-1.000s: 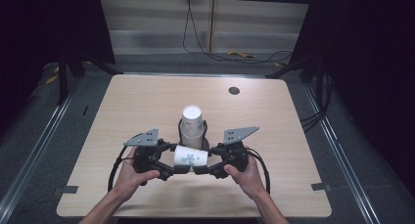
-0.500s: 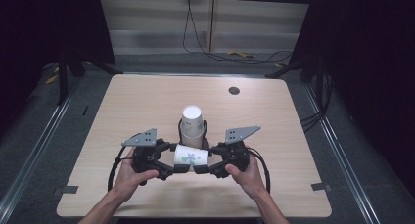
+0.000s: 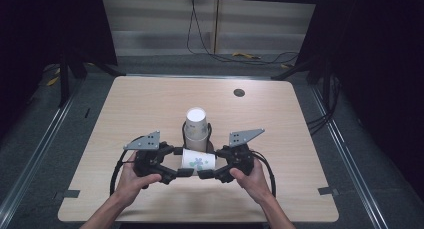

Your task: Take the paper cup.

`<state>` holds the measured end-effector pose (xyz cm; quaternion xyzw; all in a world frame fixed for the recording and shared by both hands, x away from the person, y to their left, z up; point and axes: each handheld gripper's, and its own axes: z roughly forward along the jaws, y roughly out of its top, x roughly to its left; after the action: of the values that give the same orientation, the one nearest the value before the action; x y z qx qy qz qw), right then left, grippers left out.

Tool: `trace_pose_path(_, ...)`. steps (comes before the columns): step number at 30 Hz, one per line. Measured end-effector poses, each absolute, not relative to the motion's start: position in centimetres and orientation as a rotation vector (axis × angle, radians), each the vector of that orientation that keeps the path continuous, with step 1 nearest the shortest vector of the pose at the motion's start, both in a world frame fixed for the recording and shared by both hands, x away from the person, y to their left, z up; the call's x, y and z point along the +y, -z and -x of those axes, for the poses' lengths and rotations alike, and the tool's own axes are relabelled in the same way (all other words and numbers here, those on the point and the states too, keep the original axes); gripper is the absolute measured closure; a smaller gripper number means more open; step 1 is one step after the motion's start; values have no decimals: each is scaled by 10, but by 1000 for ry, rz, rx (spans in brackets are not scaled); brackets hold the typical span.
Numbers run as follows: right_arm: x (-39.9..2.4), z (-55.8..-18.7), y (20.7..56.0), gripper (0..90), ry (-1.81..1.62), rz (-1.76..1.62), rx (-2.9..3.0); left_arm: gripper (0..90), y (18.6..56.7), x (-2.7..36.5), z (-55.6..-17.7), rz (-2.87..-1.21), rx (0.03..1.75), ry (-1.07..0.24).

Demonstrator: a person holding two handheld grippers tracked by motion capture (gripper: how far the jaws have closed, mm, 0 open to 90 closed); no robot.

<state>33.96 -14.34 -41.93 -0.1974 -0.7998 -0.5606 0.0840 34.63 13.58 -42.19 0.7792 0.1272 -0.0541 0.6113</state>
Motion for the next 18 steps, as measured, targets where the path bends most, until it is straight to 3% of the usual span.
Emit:
trace_pose_path(12, -144, -339, 419, 142, 1656, 666, -2433, 273, 421, 141, -348, -1816, 314, 87)
trace_pose_path(18, -148, -339, 419, 138, 1664, 727, -2456, 272, 422, 147, -350, -1820, 343, 87)
